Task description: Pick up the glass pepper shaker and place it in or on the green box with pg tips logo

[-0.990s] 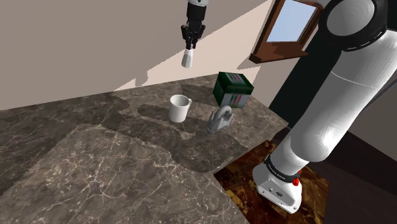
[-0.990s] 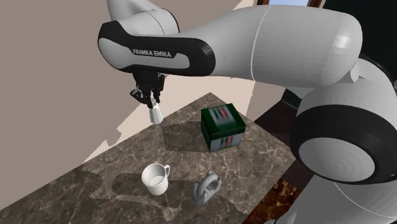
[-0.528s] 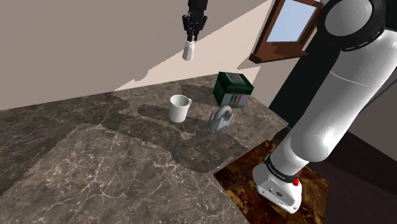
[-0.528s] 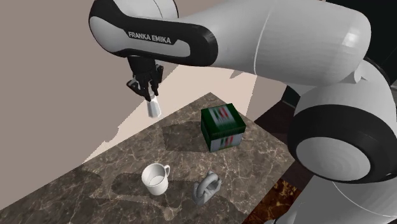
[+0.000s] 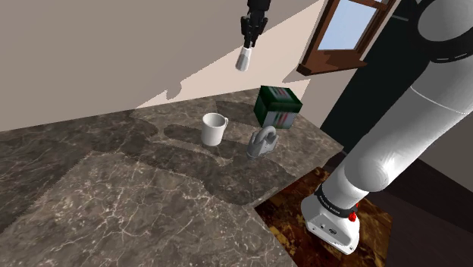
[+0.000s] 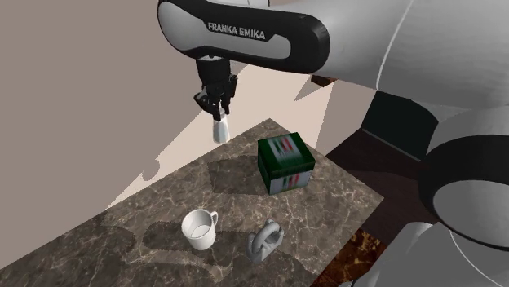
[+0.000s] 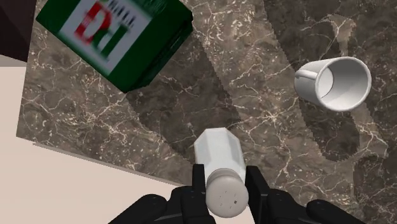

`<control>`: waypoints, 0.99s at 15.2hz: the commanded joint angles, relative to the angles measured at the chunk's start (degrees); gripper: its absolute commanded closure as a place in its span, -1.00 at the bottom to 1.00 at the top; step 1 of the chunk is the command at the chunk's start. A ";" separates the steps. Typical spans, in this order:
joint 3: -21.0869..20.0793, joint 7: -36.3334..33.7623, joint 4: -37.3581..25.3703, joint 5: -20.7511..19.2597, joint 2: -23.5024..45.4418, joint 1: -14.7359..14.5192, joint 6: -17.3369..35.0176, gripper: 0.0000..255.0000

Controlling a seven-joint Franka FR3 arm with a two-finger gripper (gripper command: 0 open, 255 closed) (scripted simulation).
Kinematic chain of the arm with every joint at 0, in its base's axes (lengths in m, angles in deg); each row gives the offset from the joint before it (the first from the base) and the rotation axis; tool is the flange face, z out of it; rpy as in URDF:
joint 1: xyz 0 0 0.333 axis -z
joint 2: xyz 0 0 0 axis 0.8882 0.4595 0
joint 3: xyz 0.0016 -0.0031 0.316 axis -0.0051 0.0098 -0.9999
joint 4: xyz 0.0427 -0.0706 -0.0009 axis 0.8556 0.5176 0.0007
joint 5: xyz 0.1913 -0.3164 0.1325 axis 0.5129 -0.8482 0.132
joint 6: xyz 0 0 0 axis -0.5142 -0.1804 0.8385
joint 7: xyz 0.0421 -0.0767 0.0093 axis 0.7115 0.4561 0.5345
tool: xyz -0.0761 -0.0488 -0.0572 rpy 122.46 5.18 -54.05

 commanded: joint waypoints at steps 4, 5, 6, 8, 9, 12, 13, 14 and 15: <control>2.95 5.55 5.53 -0.54 -6.57 2.58 -0.95 1.00; 3.59 6.66 6.42 -0.73 -7.71 3.07 -1.18 1.00; 4.24 7.78 7.23 -0.93 -8.81 3.56 -1.42 1.00; 5.59 10.04 8.64 -1.41 -10.85 4.52 -1.97 1.00; 6.28 11.19 9.23 -1.68 -11.79 5.01 -2.28 1.00; 8.44 14.73 10.61 -2.58 -14.32 6.47 -3.27 1.00; 9.19 15.93 10.93 -2.91 -15.06 6.96 -3.62 1.00; 10.49 18.03 11.32 -3.50 -16.20 7.81 -4.24 1.00; 10.51 17.97 12.33 -3.55 -16.43 7.81 -3.46 1.00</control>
